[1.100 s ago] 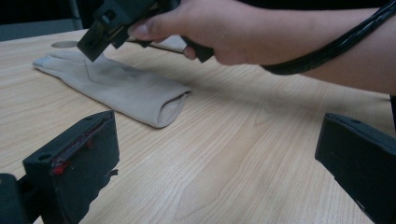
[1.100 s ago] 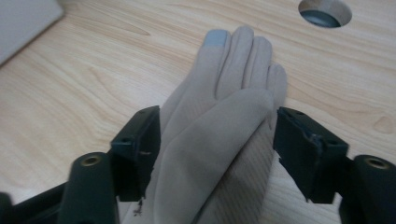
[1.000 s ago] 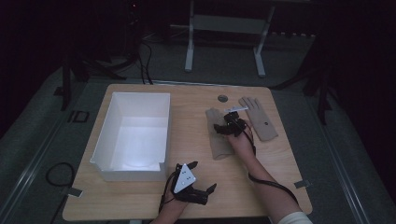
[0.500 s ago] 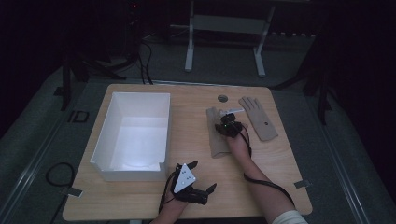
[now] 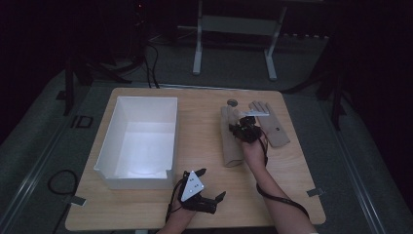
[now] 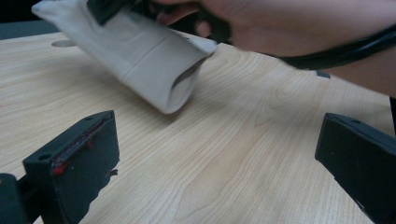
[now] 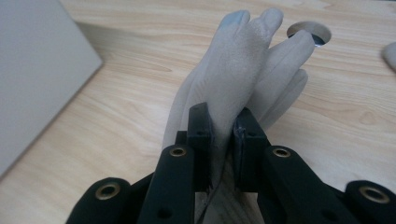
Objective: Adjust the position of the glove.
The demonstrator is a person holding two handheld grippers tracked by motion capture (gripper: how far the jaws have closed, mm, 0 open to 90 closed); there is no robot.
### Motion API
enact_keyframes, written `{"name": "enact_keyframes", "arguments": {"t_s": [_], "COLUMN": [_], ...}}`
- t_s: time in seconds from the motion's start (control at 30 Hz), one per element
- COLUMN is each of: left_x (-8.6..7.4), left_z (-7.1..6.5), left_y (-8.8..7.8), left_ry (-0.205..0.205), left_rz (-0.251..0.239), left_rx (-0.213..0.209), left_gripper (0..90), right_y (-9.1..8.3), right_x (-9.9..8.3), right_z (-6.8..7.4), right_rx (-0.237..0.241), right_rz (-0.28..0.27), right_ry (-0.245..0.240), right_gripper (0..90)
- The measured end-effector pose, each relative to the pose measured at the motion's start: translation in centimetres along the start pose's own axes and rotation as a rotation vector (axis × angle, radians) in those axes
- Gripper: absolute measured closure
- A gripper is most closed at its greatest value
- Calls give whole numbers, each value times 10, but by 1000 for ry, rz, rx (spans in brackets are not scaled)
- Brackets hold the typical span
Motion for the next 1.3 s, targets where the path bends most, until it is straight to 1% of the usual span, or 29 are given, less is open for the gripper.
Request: {"name": "enact_keyframes", "arguments": {"t_s": [0.03,0.07,0.17,0.2,0.23,0.27,0.33,0.37,0.43,0.47,0.5,0.53,0.67,0.73,0.87,0.97,1.03,1.1,1.17,1.23,1.3], "left_x": [0,0,0,0,0,0,0,0,0,0,0,0,0,0,0,0,0,0,0,0,0], "left_z": [0,0,0,0,0,0,0,0,0,0,0,0,0,0,0,-1,0,0,0,0,0], "left_y": [0,0,0,0,0,0,0,0,0,0,0,0,0,0,0,0,0,0,0,0,0], "left_ry": [1,1,3,3,3,3,5,5,2,3,4,4,3,2,1,3,3,2,3,3,3], "left_rz": [0,1,1,1,1,1,1,1,-1,0,1,2,2,2,0,0,-1,-1,0,1,0], "left_rx": [0,0,1,1,1,1,1,1,1,1,1,1,1,1,-1,-5,-6,-6,-6,-6,-6], "left_gripper": [2,2,2,2,2,2,2,2,2,2,2,2,2,2,2,2,2,2,2,2,2], "right_y": [-6,-18,-30,-30,-34,-38,-42,-44,-46,-46,-46,-45,-37,-33,-26,-16,-12,-9,-9,-8,-8], "right_x": [0,-3,-9,-9,-12,-19,-25,-29,-38,-42,-46,-51,-64,-68,-72,-80,-85,-88,-89,-89,-89], "right_z": [0,0,-1,-1,-2,-3,-4,-5,-5,-5,-5,-5,-7,-7,-8,-9,-9,-9,-8,-7,-6], "right_rx": [2,-4,-23,-23,-27,-26,-29,-38,-38,-48,-54,-48,-49,-62,-71,-80,-84,-87,-98,-102,-109], "right_rz": [-6,-14,-19,-19,-21,-17,-17,-15,-9,-7,-7,1,27,35,44,60,72,68,63,57,54], "right_ry": [15,21,37,37,47,58,74,69,75,65,61,65,76,67,54,41,32,26,10,-17,-23], "right_gripper": [798,798,798,798,798,798,798,798,797,797,797,797,795,793,789,770,748,721,687,645,604]}}
Point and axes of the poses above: each handheld gripper's, and its own axes: y roughly forward along the jaws, x roughly out of its top, z roughly to its left, the point moved 5 cm from there along y, roughly forward along the jaws, and after that the axes turned 15 degrees about -x, right-handed, at the moved point
